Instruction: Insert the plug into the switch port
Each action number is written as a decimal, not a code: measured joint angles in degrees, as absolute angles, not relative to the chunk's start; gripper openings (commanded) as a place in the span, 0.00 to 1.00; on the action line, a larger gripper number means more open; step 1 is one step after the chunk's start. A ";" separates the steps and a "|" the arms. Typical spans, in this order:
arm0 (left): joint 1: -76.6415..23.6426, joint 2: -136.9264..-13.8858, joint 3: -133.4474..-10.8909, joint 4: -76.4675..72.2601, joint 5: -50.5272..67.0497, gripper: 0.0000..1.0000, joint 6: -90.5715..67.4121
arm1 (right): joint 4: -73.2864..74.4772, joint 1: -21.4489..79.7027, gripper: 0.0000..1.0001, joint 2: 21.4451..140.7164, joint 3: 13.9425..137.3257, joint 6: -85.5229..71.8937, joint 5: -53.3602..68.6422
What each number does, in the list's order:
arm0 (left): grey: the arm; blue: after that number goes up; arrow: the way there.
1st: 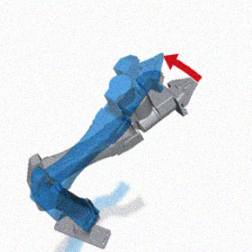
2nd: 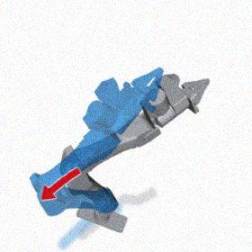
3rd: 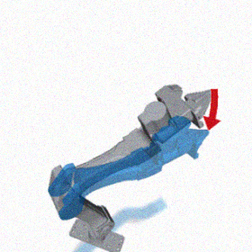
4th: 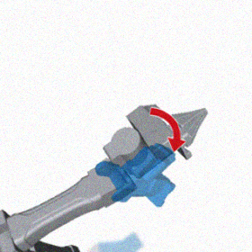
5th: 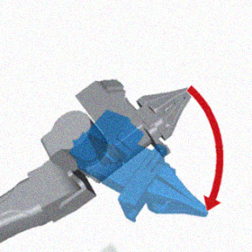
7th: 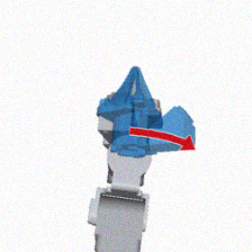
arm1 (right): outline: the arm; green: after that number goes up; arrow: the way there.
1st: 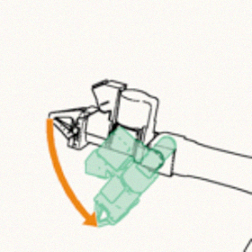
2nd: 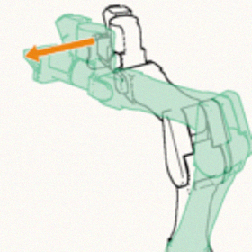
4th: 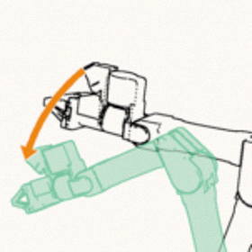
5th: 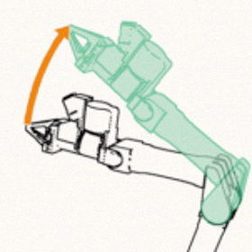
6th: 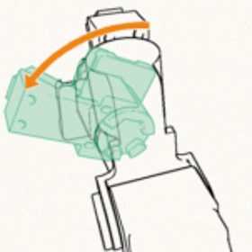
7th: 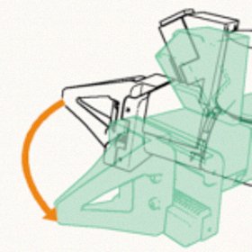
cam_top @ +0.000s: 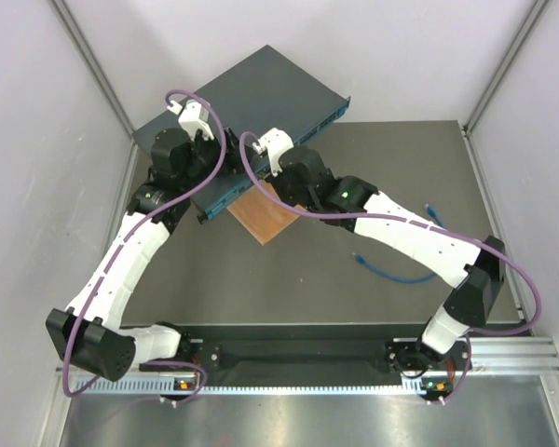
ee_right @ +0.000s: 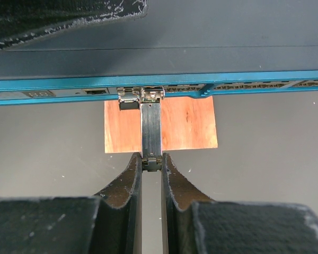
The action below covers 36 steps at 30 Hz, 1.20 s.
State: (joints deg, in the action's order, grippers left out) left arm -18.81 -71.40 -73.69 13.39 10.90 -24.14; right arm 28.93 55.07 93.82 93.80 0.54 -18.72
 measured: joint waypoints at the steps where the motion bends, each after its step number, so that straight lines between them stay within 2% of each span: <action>1: -18.81 -71.40 -73.69 13.39 10.94 0.73 -24.14 | 28.93 55.05 0.00 93.82 93.80 0.54 -18.65; 21: -18.81 -71.40 -73.67 13.34 11.14 0.73 -24.34 | 25.91 54.19 0.00 93.80 91.18 1.10 -17.02; 36: -18.81 -71.42 -73.67 13.30 11.55 0.73 -24.60 | 30.46 54.13 0.00 96.20 97.62 2.00 -15.99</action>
State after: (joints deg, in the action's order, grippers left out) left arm -18.81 -71.42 -73.67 13.30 11.55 -24.60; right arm 30.46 54.13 96.20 97.62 2.00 -15.99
